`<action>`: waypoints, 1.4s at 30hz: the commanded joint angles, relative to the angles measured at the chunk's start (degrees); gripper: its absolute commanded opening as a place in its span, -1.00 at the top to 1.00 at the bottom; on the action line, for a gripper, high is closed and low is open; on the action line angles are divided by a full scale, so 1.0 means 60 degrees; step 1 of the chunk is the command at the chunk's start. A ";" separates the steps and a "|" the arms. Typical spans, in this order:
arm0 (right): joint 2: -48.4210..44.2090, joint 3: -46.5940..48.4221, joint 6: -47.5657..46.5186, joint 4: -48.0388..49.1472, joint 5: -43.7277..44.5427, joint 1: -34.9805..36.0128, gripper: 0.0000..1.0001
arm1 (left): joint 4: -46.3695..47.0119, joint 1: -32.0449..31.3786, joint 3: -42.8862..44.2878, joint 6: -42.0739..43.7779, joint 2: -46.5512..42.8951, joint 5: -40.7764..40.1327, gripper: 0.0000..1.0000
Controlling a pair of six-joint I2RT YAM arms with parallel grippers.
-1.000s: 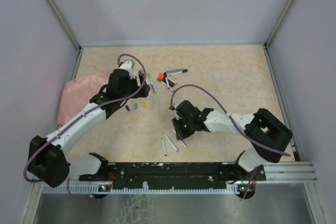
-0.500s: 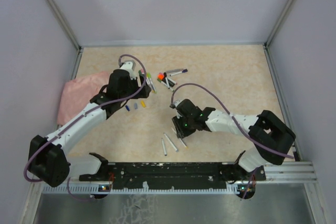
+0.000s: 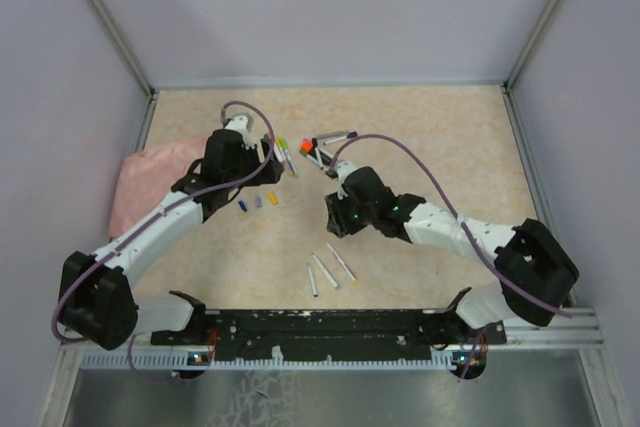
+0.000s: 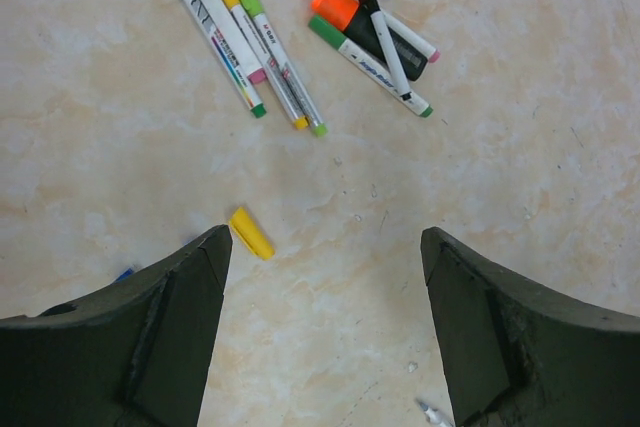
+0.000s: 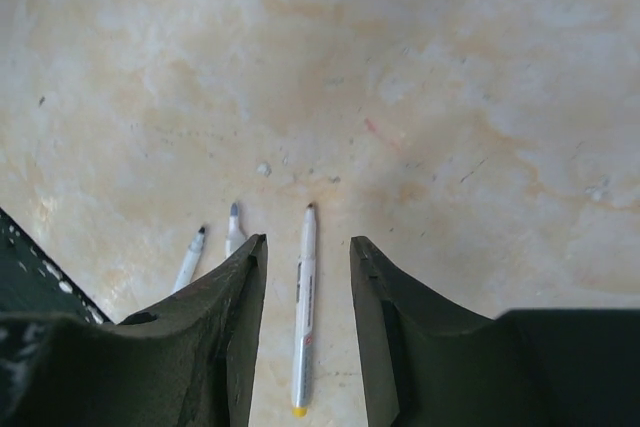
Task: Open the pen caps
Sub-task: Place the pen at the center of the board, then pick up the pen from the center of the board.
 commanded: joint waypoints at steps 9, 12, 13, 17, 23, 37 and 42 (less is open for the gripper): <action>-0.0094 0.1559 -0.0049 0.1999 0.1281 -0.1166 -0.20 | -0.0020 0.1485 0.1052 -0.0620 0.1910 0.1526 -0.53; 0.0191 0.1905 0.0278 0.1687 0.0329 -0.1698 -0.32 | -0.0678 0.1589 0.1722 -0.0616 0.2613 0.1193 -0.49; 0.0219 0.1824 0.0473 0.1860 -0.0174 -0.1947 -0.32 | -0.0871 0.1586 0.1919 -0.0613 0.2845 0.1013 -0.48; 0.0198 0.1280 0.1140 0.2736 -0.1489 -0.2772 -0.31 | -0.1617 0.1601 0.2844 -0.0550 0.3830 0.0641 -0.23; 0.0564 0.1267 0.1319 0.3027 -0.1930 -0.3145 -0.30 | -0.2879 0.1593 0.4610 -0.0307 0.5589 0.0159 0.13; 0.1303 0.1462 0.1505 0.3243 -0.2200 -0.3178 -0.29 | -0.3739 0.1601 0.7200 0.0175 0.7971 -0.0305 0.14; 0.1341 0.1487 0.1536 0.3221 -0.2181 -0.3181 -0.29 | -0.3761 0.1593 0.7388 0.0194 0.8143 -0.0246 0.12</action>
